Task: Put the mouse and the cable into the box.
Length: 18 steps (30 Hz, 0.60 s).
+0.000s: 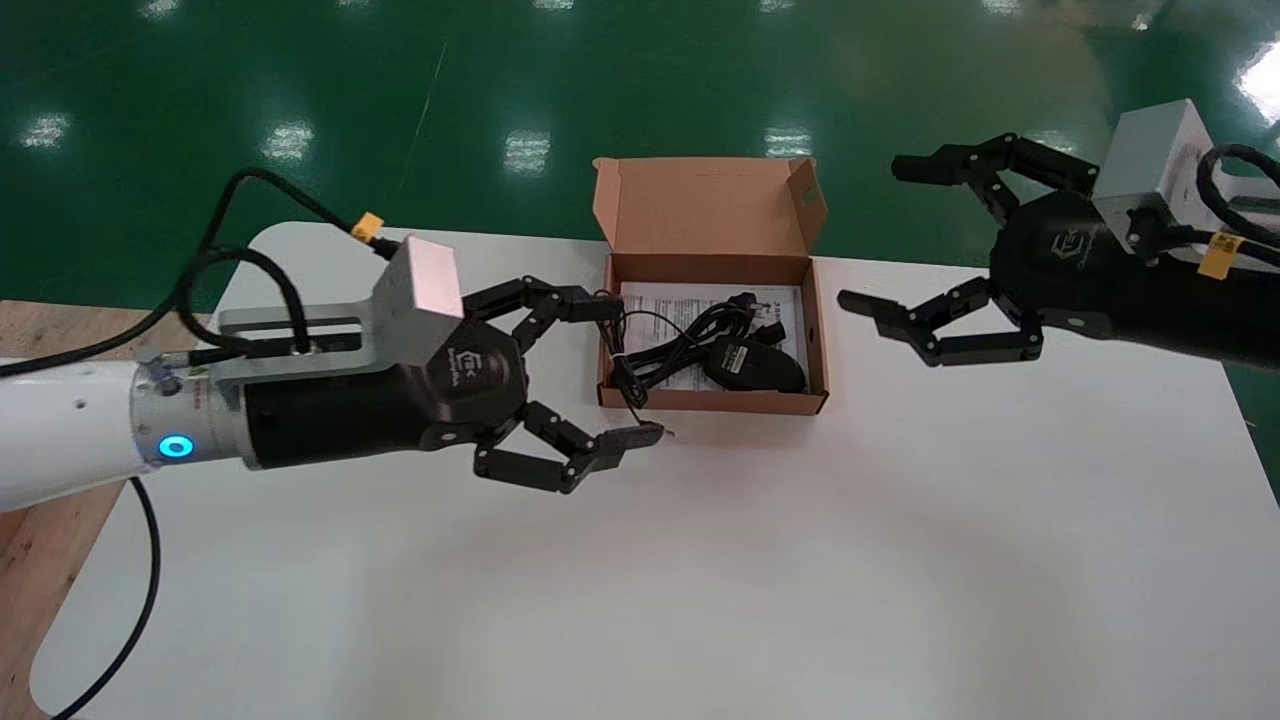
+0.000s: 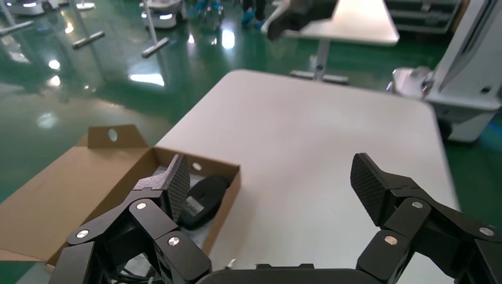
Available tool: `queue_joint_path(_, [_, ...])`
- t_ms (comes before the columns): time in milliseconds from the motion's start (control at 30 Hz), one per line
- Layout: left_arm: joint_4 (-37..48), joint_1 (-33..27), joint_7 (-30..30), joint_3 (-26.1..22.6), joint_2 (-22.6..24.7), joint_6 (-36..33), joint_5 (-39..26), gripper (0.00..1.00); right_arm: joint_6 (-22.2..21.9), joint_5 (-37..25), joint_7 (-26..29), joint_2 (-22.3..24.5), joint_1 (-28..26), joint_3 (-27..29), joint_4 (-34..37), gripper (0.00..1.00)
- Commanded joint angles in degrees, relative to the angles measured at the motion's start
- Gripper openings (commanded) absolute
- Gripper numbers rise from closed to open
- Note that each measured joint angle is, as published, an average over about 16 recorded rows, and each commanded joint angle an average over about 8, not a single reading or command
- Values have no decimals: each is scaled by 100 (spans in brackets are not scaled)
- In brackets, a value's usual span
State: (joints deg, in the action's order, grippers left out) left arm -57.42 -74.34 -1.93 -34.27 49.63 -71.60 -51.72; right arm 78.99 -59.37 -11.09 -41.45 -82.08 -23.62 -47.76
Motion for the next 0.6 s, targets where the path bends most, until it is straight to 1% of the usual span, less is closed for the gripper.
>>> queue_joint_path(33, [-159,126,125,179,-144,-139,97,100,64,167,209,61,196,73,-247,100])
queue_joint_path(600, [-1479,1169,1160,1671,-1337,-1290,903,100,599,1564,1951,575,1833,679,-2306,100])
